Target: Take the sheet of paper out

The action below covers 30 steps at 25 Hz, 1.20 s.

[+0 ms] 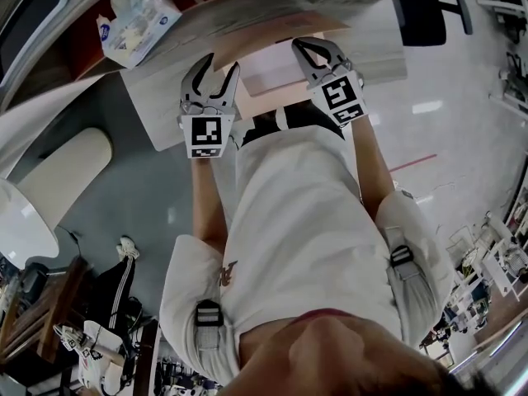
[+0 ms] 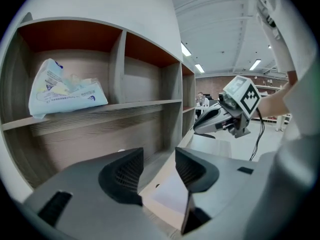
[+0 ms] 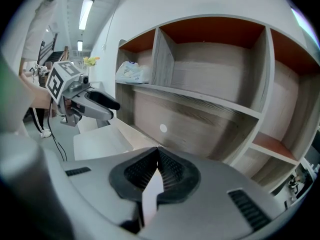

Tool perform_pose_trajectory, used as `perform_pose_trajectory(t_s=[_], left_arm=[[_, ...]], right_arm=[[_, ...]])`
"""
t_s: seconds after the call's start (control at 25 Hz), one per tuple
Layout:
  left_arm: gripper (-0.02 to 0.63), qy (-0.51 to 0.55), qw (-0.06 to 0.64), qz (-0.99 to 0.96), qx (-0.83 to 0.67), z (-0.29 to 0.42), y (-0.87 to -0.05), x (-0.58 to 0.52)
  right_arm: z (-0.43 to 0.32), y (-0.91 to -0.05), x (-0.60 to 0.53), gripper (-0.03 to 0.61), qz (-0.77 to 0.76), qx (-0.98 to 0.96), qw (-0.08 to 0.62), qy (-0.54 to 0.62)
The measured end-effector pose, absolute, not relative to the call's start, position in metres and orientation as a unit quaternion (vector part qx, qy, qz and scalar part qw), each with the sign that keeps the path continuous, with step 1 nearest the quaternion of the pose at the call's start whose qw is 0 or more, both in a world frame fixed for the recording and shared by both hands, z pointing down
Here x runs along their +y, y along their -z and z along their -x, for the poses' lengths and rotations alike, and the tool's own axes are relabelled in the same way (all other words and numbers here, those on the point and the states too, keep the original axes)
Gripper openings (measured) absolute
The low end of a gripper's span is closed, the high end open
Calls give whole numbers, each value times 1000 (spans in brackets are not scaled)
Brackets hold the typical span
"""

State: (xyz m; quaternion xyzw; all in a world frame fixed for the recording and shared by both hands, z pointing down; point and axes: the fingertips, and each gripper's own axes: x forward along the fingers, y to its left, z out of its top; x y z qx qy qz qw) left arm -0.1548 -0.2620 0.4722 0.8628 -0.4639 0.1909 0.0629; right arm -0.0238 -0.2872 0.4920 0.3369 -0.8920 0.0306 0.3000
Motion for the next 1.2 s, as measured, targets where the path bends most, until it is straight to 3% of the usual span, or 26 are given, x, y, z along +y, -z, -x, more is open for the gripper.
perform_pose_trajectory(t_s=[0.24,0.36,0.48,1.2], left_arm=[[207,-216,60,-856,-465,157,-485,-272],[123,-219,57,-847,-481,162,-488,-284],[107,-214,53,-849,-480,165,-488,-296],[101,-195,56,-837,-509,178,-487,-349]], right_arm=[[27,-486,-304,18,-331,-899,285,-29],[30,-485,-309,18,-321,-904,283,-25],[32,-486,-315,18,-313,-907,281,-25],[40,-539,-329,20,-259,-910,321,-42]])
